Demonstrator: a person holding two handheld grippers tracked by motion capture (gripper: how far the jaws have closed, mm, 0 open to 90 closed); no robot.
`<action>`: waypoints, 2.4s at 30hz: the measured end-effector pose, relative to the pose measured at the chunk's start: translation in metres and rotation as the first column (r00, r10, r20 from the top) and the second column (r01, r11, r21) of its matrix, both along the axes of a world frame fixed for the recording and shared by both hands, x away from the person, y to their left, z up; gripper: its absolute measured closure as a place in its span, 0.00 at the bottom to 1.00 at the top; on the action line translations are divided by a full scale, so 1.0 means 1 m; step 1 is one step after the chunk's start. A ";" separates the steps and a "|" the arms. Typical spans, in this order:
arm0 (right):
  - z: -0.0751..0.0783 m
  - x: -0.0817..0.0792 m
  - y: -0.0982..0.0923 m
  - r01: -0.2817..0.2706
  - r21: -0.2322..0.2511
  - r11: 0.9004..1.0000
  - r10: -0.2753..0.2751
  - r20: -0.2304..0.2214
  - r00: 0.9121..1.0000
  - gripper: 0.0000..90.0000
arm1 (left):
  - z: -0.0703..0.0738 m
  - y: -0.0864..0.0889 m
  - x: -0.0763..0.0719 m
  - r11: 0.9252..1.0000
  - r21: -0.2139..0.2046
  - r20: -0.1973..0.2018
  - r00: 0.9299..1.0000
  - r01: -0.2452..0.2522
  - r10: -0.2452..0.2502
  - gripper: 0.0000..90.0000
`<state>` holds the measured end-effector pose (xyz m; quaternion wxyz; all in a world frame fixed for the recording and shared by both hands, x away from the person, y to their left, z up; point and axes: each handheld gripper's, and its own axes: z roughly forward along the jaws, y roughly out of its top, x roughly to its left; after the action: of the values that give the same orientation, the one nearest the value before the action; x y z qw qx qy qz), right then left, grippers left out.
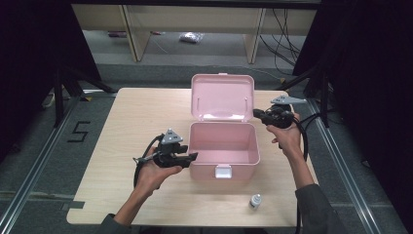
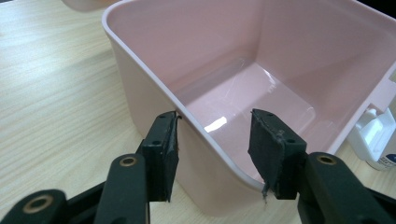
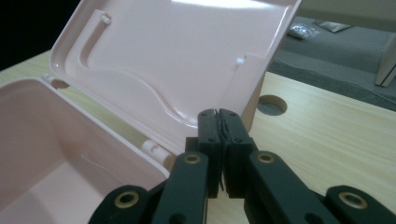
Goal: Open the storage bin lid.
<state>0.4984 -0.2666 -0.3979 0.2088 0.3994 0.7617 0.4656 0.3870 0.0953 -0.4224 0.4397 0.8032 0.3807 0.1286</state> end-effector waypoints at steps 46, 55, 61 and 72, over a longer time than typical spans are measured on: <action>-0.007 -0.094 -0.039 0.035 -0.071 0.997 -0.036 -0.014 0.999 0.87 | 0.001 -0.003 -0.002 0.999 0.034 0.032 0.999 0.001 -0.002 0.56; -0.009 -0.106 -0.043 0.040 -0.073 0.997 -0.043 -0.036 0.998 0.85 | 0.001 -0.003 -0.002 0.999 0.038 0.033 0.999 0.003 -0.004 0.56; -0.012 -0.112 -0.050 0.025 -0.098 0.995 -0.027 -0.016 1.000 0.84 | 0.001 -0.003 -0.002 0.999 0.038 0.032 0.999 0.000 -0.002 0.56; -0.021 -0.132 -0.049 0.016 -0.115 0.993 -0.027 -0.100 0.995 0.81 | 0.002 -0.004 -0.002 0.999 0.046 0.034 0.999 0.000 -0.002 0.56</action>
<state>0.3662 -0.3157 -0.4192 0.1973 0.4182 0.7924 0.3979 0.3846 0.0914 -0.4205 0.4277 0.8110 0.3696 0.1508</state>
